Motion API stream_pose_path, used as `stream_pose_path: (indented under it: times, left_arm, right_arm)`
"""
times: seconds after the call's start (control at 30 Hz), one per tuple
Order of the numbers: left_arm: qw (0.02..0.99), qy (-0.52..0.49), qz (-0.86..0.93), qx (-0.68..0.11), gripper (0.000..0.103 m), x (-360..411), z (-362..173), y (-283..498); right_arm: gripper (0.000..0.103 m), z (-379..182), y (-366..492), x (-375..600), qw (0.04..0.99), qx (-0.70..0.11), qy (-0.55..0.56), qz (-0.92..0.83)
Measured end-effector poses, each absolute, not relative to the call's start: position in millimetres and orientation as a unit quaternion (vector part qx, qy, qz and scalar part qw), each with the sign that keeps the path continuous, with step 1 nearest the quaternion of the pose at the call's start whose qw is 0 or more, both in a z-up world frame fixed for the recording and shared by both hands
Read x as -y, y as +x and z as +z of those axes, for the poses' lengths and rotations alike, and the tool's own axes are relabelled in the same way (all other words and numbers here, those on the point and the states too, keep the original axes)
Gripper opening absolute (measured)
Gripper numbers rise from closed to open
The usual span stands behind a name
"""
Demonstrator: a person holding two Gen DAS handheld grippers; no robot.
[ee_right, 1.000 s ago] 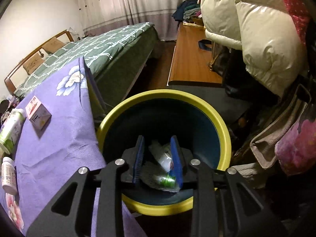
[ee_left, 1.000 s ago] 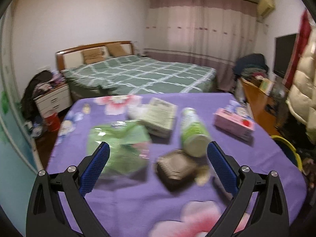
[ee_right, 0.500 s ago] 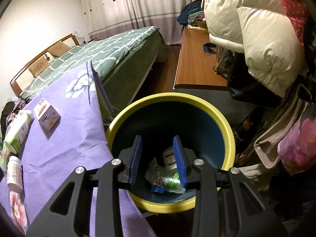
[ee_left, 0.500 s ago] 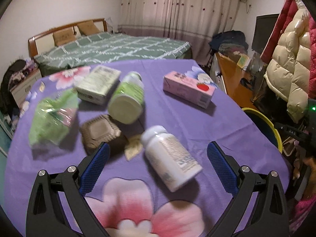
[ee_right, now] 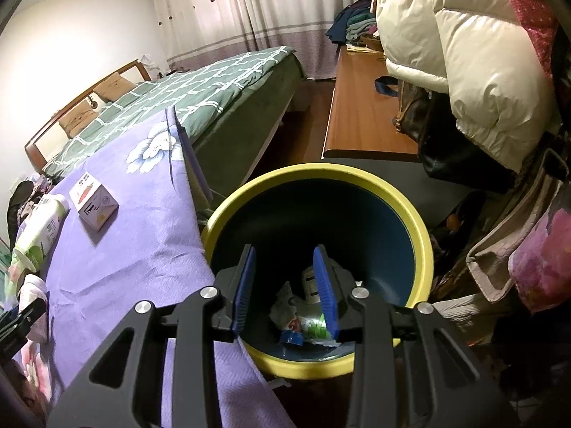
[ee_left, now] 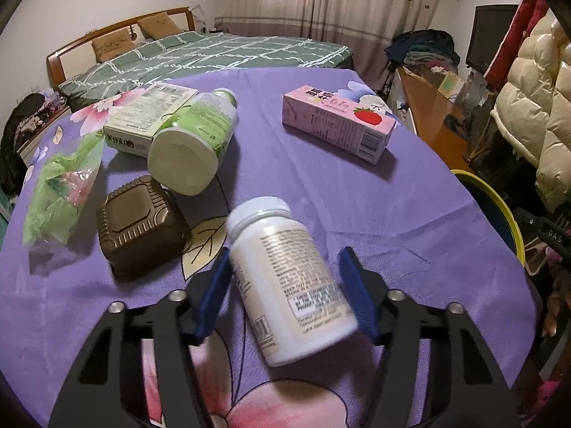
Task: Collect trash
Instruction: 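Grasp the white pill bottle with the left gripper and lift, then carry the pill bottle over the bin and open the left gripper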
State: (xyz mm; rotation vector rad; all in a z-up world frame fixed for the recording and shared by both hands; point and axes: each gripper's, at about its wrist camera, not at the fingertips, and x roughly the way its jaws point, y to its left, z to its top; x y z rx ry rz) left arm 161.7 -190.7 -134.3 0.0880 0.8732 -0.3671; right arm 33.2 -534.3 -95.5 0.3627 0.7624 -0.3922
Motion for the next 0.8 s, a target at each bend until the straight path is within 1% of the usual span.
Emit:
stream_pose_path:
  times: [0.07, 0.1, 0.47, 0.8]
  left_arm:
    - [0.889, 0.044, -0.181, -0.419, 0.052, 192.0, -133.0, 160.3]
    - [0.888, 0.043, -0.187, -0.418, 0.052, 192.6, -132.4, 159.6]
    - [0.882, 0.070, -0.241, -0.399, 0.051, 232.8, -114.3, 146.5]
    - [0.853, 0.126, -0.339, -0.377, 0.051, 342.0, -95.7, 131.5]
  right_arm:
    - [0.033, -95.5, 33.2, 534.5, 0.894, -0.366, 0.176, -0.189]
    - [0.033, -95.0, 32.3, 534.8, 0.895, -0.364, 0.176, -0.189]
    - [0.033, -86.5, 12.8, 547.0, 0.900, -0.341, 0.184, -0.202]
    - [0.032, -88.4, -12.3, 580.5, 0.894, -0.324, 0.200, -0.235]
